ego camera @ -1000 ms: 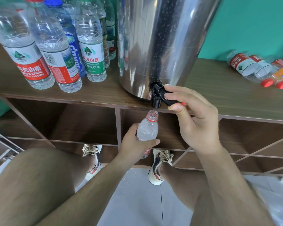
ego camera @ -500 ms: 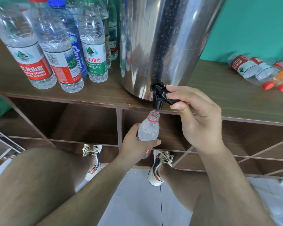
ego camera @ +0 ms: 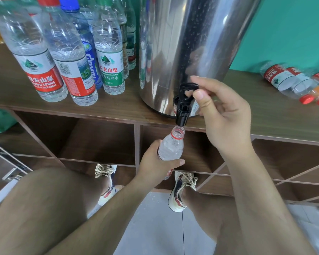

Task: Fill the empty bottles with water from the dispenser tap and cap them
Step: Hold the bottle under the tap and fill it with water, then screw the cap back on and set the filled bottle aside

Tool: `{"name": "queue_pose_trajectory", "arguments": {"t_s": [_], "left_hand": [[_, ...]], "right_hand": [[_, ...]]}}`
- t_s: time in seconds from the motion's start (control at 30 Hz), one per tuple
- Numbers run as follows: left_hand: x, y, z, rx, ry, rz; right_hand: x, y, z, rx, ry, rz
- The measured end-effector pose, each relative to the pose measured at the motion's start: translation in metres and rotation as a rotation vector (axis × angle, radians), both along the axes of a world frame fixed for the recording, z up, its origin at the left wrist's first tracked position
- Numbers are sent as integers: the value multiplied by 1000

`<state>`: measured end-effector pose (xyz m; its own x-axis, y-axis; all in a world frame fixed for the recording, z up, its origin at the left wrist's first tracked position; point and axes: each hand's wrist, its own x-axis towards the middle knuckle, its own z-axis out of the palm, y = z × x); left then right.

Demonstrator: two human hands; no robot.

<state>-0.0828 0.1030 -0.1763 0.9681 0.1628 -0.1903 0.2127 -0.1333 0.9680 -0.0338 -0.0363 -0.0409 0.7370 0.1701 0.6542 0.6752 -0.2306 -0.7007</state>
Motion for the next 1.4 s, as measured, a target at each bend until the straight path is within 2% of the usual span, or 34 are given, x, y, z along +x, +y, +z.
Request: {"name": "queue_pose_trajectory", "arguments": {"t_s": [0.1, 0.17, 0.3, 0.43, 0.6, 0.73, 0.87, 0.97, 1.1, 1.4], "left_hand": [[0, 0, 0, 7, -4, 3], [-1, 0, 1, 4, -3, 3], [-3, -1, 4, -3, -3, -6], [-3, -1, 5, 6, -6, -9], [-2, -1, 6, 16, -5, -11], [-3, -1, 5, 26, -4, -15], [-4, -1, 5, 13, 3, -18], [-5, -2, 6, 24, 11, -23], [-7, -3, 7, 63, 23, -56], [-8, -6, 6, 297, -2, -123]], "right_hand": [[-2, -16, -5, 39, -2, -61], [2, -33, -12, 13, 36, -214], [21, -62, -37, -312, 181, -469], [33, -61, -49, -526, 344, -502], [44, -57, -57, -544, 368, -498], [35, -58, -46, -354, 454, -372], [11, -59, -37, -216, 539, -62], [1, -52, -37, -261, 588, 51], [-2, -44, -35, -325, 588, 100], [-1, -48, -32, -417, 518, 176]]}}
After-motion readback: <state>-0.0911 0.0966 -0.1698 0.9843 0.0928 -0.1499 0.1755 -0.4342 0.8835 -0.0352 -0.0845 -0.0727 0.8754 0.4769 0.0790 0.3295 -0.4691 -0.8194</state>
